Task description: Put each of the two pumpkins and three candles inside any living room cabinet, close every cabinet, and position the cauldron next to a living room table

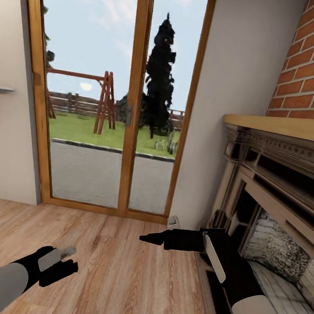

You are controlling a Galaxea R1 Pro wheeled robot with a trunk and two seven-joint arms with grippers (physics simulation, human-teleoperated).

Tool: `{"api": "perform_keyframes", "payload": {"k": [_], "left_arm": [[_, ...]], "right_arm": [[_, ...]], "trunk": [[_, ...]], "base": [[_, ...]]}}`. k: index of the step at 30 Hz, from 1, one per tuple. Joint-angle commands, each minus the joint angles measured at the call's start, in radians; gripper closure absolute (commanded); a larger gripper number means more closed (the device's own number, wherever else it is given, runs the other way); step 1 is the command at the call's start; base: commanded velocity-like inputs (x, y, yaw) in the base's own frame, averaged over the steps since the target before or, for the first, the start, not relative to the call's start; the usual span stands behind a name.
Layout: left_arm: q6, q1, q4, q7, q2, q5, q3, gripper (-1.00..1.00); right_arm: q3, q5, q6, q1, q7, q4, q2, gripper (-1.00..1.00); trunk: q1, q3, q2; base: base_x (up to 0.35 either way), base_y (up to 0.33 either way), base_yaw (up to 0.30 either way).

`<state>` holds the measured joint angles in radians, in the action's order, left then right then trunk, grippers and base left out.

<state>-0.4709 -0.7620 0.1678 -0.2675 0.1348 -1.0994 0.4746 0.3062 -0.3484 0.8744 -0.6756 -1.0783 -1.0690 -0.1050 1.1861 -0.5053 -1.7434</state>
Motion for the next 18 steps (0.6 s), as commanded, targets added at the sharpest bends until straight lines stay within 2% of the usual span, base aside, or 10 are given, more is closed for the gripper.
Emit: {"api": "perform_keyframes", "payload": {"k": [1, 4, 7, 13, 18], "left_arm": [[0.035, 0.000, -0.029, -0.006, -0.015, -0.008, 0.008, -1.00], [0.097, 0.000, -0.071, -0.001, -0.043, -0.004, 0.012, -1.00], [0.125, 0.001, -0.086, 0.001, -0.062, 0.010, 0.016, -1.00], [0.187, 0.003, -0.093, 0.010, -0.071, 0.018, 0.018, -1.00], [0.198, 0.005, -0.095, 0.081, -0.068, 0.018, 0.019, -1.00]], "right_arm": [[0.002, -0.004, 0.005, -0.001, 0.001, 0.000, -0.001, -1.00], [0.002, -0.004, 0.005, -0.001, 0.001, 0.000, -0.001, -1.00], [0.002, -0.004, 0.005, -0.001, 0.001, 0.000, -0.001, -1.00], [0.002, -0.004, 0.005, -0.001, 0.006, 0.000, 0.000, -1.00], [0.002, -0.004, 0.005, -0.001, 0.007, 0.000, 0.000, -1.00]], "trunk": [[0.000, -0.001, -0.001], [0.000, -0.001, -0.001], [0.000, -0.001, -0.001], [0.000, -0.001, -0.001], [0.000, -0.001, -0.001]], "base": [[0.000, 0.000, 0.000], [0.000, 0.000, 0.000], [0.000, 0.000, 0.000], [0.000, 0.000, 0.000], [0.000, 0.000, 0.000]]}}
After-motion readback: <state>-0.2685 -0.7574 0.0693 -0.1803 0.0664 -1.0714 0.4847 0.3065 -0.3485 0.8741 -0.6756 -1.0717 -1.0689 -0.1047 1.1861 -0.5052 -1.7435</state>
